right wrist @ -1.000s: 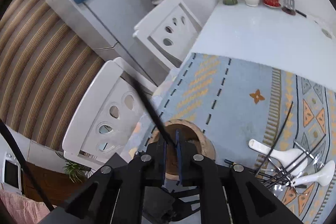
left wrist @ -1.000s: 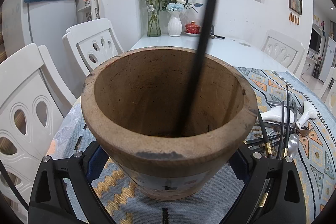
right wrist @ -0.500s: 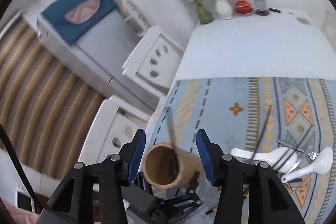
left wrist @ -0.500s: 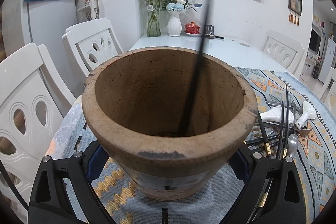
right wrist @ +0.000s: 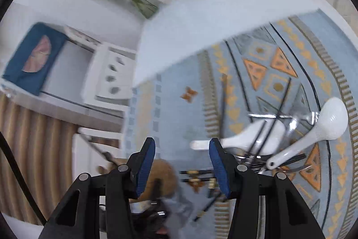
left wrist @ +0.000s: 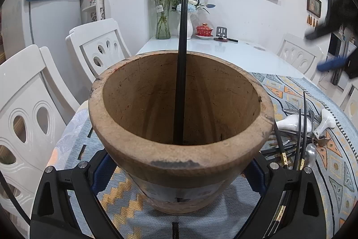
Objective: Organize utensils
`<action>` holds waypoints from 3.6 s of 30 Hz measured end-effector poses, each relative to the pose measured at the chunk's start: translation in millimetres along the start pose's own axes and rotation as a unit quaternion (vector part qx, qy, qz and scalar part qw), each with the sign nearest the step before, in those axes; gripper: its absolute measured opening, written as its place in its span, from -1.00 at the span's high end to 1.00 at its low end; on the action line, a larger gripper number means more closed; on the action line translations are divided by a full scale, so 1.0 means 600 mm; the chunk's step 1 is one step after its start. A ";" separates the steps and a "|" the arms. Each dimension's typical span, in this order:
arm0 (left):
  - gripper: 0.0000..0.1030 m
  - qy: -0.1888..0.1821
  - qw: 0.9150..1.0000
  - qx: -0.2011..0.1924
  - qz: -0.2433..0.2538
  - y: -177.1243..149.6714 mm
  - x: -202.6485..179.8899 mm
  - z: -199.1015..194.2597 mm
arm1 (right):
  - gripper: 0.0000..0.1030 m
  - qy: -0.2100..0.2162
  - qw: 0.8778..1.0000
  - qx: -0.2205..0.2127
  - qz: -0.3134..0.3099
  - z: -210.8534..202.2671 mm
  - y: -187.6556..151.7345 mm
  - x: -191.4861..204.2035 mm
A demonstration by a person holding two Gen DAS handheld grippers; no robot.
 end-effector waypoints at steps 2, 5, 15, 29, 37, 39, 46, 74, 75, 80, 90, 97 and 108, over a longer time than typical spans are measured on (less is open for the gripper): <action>-0.88 0.000 1.000 0.000 0.000 0.000 0.001 0.000 | 0.06 -0.011 0.999 0.035 0.006 0.048 0.000 -0.017; -0.88 0.000 1.000 0.000 0.000 0.000 0.001 0.000 | 0.06 -0.024 0.996 0.082 0.021 0.120 -0.005 -0.039; -0.88 0.005 1.000 0.004 0.004 0.001 -0.001 0.002 | 0.19 -0.087 0.993 0.082 0.025 0.199 -0.016 -0.056; -0.89 0.001 1.000 0.019 0.001 0.000 0.003 0.010 | 0.90 -0.056 0.996 0.053 0.039 0.122 -0.019 -0.071; -0.89 0.003 1.000 0.016 0.003 0.000 0.002 0.006 | 0.90 -0.045 0.997 0.058 0.017 0.059 -0.062 -0.061; -0.89 0.003 1.000 0.014 0.004 0.000 0.000 0.006 | 0.90 -0.050 0.997 0.064 0.016 0.050 -0.078 -0.068; -0.89 0.003 1.000 0.011 0.004 0.000 0.002 0.004 | 0.90 -0.070 0.992 0.096 0.040 0.046 -0.144 -0.122; -0.89 0.007 1.000 0.001 0.022 0.005 0.000 -0.002 | 0.90 -0.065 0.983 0.151 0.080 0.117 -0.126 -0.181; -0.89 0.007 1.000 0.000 0.022 0.005 0.000 -0.003 | 0.90 -0.061 0.983 0.152 0.082 0.118 -0.125 -0.183; -0.89 0.009 1.000 -0.002 0.024 0.004 -0.001 -0.003 | 0.90 -0.036 0.983 0.151 0.101 0.119 -0.124 -0.199; -0.89 0.005 1.000 -0.006 0.022 0.005 0.002 -0.005 | 0.91 -0.080 0.985 0.152 -0.013 0.110 -0.144 -0.126; -0.89 0.004 1.000 -0.010 0.022 0.005 0.003 -0.007 | 0.91 -0.064 0.984 0.162 -0.030 0.115 -0.172 -0.106; -0.89 0.000 1.000 -0.023 0.020 0.005 0.003 -0.016 | 0.91 -0.026 0.987 0.138 -0.080 0.095 -0.187 -0.055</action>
Point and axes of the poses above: each gripper's, at about its wrist camera, not at the fingertips, and z roughly the way its jaws point, x to its left, y to its top, the point moved 1 cm from there along z, roughly the way its jaws point, and after that the axes turned 7 degrees about -y, right-handed, at the moved point
